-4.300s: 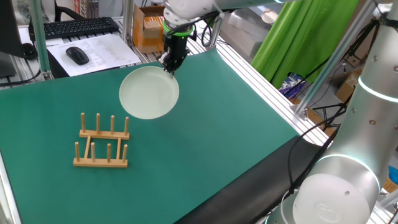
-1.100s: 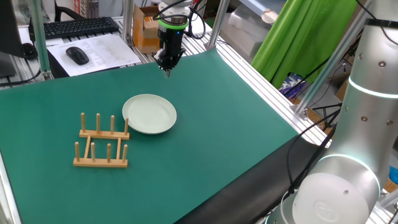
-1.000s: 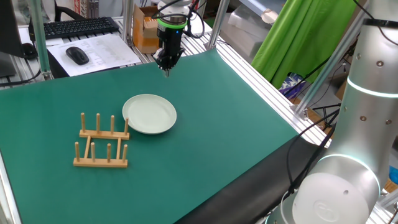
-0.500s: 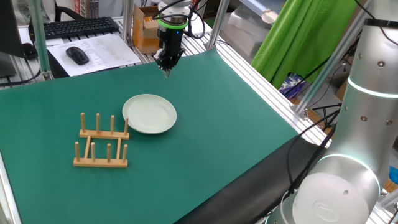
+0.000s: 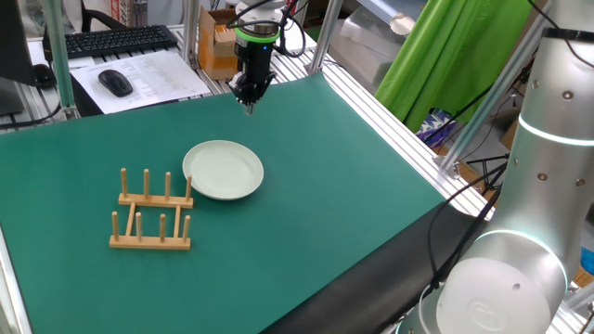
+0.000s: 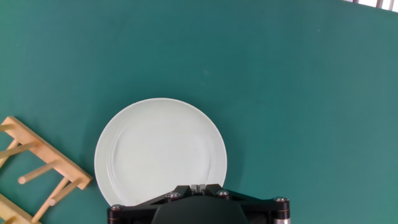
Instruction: Take the dish off the dish rack
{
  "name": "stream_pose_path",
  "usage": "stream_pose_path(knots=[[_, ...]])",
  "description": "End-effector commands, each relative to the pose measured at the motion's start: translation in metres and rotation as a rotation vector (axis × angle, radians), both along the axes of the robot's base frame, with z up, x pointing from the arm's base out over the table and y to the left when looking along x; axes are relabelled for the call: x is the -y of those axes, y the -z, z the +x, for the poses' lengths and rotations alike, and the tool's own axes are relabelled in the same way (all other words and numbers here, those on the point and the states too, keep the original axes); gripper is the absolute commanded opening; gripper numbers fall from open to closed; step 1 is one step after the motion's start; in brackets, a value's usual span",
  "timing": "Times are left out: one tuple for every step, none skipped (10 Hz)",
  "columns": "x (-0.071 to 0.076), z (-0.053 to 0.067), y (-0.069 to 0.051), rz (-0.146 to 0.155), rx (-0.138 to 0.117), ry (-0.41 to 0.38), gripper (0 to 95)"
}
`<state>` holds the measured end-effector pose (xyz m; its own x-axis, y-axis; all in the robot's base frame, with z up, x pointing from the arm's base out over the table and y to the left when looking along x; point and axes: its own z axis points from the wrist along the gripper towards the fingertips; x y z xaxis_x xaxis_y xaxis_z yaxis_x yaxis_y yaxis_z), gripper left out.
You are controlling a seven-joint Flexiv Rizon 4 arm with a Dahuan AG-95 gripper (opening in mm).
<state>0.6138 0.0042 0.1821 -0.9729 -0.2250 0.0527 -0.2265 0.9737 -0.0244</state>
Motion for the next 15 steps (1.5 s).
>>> stream_pose_path(knots=[[-0.089,-0.066,-0.042,-0.036,-0.023,0.135,0.0],[-0.089,-0.066,-0.043,-0.036,-0.023,0.134,0.0],[-0.089,-0.066,-0.043,-0.036,-0.023,0.133,0.0],[-0.09,-0.066,-0.043,-0.036,-0.024,0.131,0.0],[-0.09,-0.066,-0.043,-0.036,-0.024,0.13,0.0],[-0.09,-0.066,-0.043,-0.038,-0.024,0.129,0.0],[-0.09,-0.066,-0.043,-0.038,-0.023,0.128,0.0],[-0.09,-0.067,-0.043,-0.041,-0.021,0.123,0.0],[-0.09,-0.066,-0.043,-0.041,-0.02,0.12,0.0],[-0.09,-0.066,-0.043,-0.045,-0.019,0.118,0.0],[-0.086,-0.065,-0.043,-0.041,-0.013,0.107,0.0],[-0.085,-0.065,-0.043,-0.034,-0.011,0.101,0.0],[-0.084,-0.065,-0.043,-0.031,-0.009,0.09,0.0],[-0.081,-0.065,-0.042,-0.025,-0.008,0.085,0.0],[-0.078,-0.065,-0.041,-0.017,-0.006,0.081,0.0]])
